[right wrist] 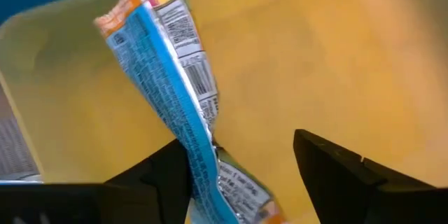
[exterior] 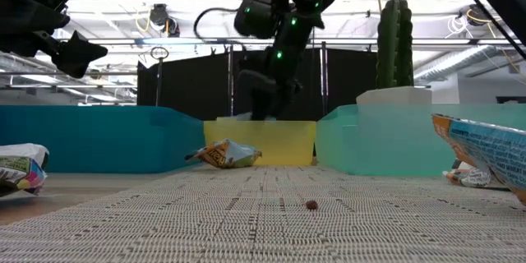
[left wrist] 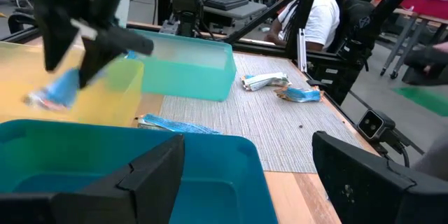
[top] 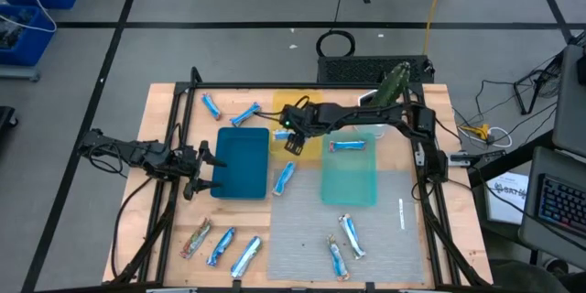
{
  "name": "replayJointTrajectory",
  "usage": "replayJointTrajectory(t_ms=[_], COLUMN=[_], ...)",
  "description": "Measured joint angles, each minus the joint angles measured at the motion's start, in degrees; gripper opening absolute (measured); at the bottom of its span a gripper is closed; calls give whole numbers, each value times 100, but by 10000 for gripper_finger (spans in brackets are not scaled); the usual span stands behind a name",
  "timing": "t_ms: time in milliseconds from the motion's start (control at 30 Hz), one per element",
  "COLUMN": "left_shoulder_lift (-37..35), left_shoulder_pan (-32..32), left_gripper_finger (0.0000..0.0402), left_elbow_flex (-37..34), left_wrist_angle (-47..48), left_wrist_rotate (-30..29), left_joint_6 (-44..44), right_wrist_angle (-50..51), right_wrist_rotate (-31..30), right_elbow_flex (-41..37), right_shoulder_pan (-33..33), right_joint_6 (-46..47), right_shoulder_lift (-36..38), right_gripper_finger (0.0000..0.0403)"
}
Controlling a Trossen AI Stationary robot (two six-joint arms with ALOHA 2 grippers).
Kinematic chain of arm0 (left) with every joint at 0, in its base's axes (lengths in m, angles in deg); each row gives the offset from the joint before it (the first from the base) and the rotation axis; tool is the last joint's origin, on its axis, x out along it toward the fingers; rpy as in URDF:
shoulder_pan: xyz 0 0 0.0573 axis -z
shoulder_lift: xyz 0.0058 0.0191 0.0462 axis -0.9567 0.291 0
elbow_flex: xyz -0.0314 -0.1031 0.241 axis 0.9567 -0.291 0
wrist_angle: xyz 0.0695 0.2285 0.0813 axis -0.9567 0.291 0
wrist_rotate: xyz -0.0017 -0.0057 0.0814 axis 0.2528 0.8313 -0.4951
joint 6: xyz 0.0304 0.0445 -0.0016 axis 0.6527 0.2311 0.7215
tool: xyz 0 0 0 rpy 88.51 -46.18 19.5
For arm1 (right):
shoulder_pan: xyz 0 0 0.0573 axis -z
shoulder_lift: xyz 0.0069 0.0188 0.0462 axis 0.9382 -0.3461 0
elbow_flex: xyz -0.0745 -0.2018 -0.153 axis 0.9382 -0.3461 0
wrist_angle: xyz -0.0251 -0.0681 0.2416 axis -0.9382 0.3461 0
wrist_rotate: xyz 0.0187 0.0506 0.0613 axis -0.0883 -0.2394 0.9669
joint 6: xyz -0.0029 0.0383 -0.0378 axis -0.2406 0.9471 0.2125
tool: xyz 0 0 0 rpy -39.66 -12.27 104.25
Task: Pick and place Granola Bars by type
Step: Put the yellow granola bar into the yellow bin
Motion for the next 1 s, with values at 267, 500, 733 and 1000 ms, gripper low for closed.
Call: replayJointTrajectory(t_ms=[267,500,733,1000], left_shoulder_lift=[-1,-2,-2,-2], left_shoulder_pan=[0,1,-1,-1], left_gripper_finger=[310,310,310,310], left_elbow_flex=[-1,0,-1,0], left_wrist_angle=[-3,-3,-3,-3], left_wrist_rotate=[2,2,2,2], left_joint_6=[0,-2,-1,0], right_wrist_angle=[161,-119,-197,-170], right_wrist_rotate=[-71,116,372,683], right_elbow_flex=[-5,-229,-229,-229], right_shoulder_pan=[105,9,25,34], right_joint_6=[-60,-58,5,-90], right_shoulder_lift=[131,-30,-52,-52], right_gripper_finger=[228,228,232,248])
